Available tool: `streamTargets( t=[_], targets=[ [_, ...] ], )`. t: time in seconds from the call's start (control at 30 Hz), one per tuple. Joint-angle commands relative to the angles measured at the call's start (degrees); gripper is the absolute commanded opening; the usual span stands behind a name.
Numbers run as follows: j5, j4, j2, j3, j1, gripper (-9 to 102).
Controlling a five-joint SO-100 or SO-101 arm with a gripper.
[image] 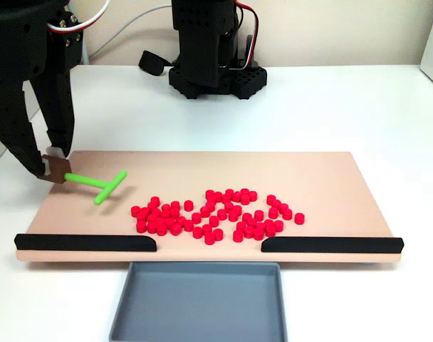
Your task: Gather the right side granules
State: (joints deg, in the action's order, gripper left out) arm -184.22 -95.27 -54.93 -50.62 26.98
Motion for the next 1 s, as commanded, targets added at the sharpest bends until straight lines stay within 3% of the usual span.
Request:
streamTargets(
  t=[0.0, 0.97],
  targets=[
    [-30.4, -0.2, -0.2, 1.8, -0.2, 0],
    [-27.3, 2.1, 2.8, 1.9, -1.7, 0]
  ],
)
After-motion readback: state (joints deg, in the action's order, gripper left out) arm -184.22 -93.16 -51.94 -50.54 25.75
